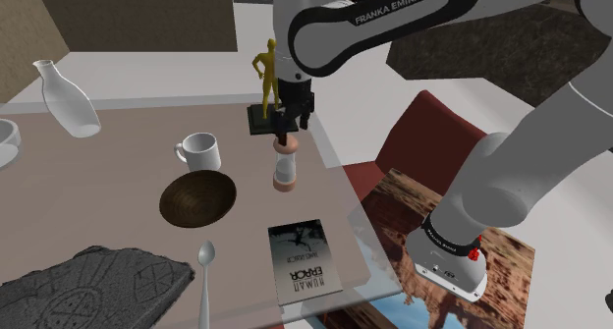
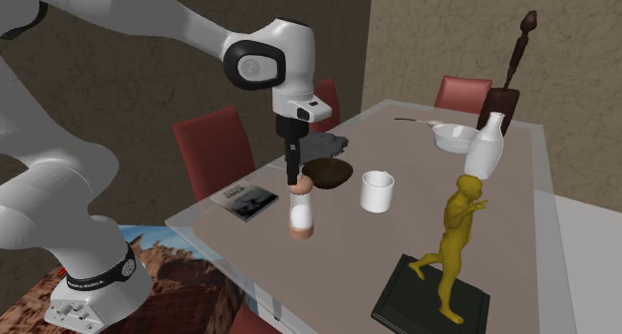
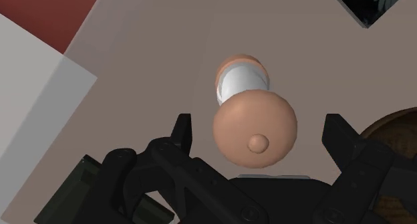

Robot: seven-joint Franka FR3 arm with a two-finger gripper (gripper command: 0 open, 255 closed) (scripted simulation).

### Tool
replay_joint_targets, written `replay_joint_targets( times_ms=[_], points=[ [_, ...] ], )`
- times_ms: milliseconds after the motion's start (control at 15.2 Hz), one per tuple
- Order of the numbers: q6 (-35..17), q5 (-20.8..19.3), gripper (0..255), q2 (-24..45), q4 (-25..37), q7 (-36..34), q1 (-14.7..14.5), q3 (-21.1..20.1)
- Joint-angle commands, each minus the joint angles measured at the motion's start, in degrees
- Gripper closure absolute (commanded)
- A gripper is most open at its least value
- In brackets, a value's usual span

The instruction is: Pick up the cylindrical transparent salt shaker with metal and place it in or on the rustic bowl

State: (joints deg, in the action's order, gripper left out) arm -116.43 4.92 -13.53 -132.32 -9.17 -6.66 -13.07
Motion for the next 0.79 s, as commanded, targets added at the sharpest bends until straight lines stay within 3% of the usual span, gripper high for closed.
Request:
replay_joint_targets(
  times_ms=[0,330,726],
  points=[
    [-1.5,0.0,0,1.0,-0.4,-0.3,-0.1,-0.3],
    [-6.0,-0.2,0,2.8,-3.2,-0.5,-0.2,-0.6],
    [-6.0,-0.2,0,2.8,-3.2,-0.5,-0.2,-0.6]
  ],
)
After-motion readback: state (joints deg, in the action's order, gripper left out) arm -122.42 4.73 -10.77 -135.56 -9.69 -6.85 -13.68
